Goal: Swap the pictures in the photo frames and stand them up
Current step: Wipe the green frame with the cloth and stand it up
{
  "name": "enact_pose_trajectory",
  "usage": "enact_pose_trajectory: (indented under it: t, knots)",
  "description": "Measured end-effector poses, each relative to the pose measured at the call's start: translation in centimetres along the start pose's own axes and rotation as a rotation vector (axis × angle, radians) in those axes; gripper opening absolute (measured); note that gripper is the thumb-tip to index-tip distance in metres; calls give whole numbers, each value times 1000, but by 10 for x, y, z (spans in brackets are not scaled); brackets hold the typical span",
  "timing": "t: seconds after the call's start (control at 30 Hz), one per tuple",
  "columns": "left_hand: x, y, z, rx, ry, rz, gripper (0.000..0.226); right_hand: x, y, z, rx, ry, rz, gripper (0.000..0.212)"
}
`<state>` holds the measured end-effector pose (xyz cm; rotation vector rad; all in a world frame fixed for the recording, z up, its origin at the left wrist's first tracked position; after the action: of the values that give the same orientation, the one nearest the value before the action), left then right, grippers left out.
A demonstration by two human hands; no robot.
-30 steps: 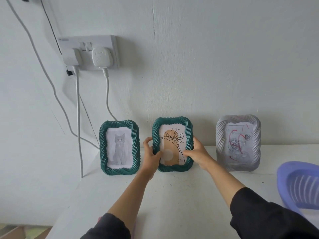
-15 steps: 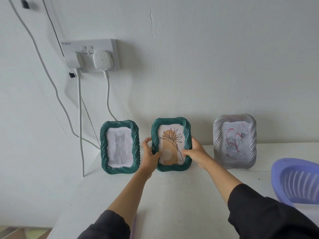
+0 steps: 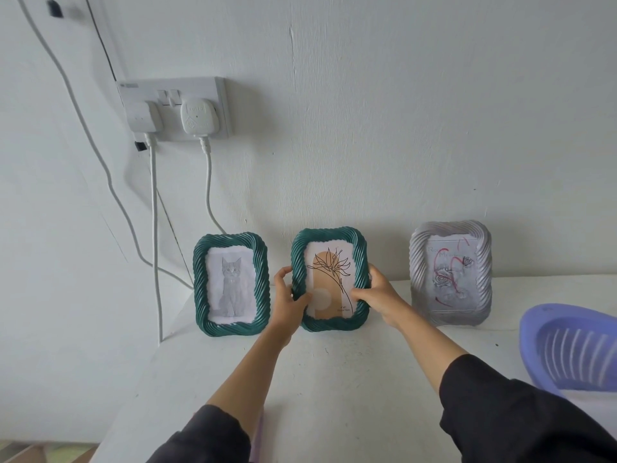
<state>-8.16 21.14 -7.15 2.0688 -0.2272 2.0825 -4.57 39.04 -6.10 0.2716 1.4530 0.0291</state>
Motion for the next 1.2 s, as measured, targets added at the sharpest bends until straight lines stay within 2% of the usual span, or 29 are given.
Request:
enact_pose_trajectory:
  t: [0.17,0.33,0.97,1.2]
  knots:
    - [-3,5,9,20,38,-25,63,12,2,8,-6,-29,-33,66]
    - [-6,8,16,44,22,-124,57,19,-2,21,1,-25,-2,78]
    - [-4,4,24,141,40,-218,66,20,-2,36,-10,-71,55,83]
    - [9,-1,42,319,-49,-315,56,25,1,51,19,-167,153,90]
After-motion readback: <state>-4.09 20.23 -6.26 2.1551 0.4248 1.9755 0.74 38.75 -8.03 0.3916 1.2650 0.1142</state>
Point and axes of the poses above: each hand's wrist, its own z-axis away from the middle knuckle, its own y-axis out of the back of the hand, x = y × z, the point moved 2 cm from there along -z, towards the middle knuckle, and after that the axes turned 2 degrees about -x, right-handed, at the moved point
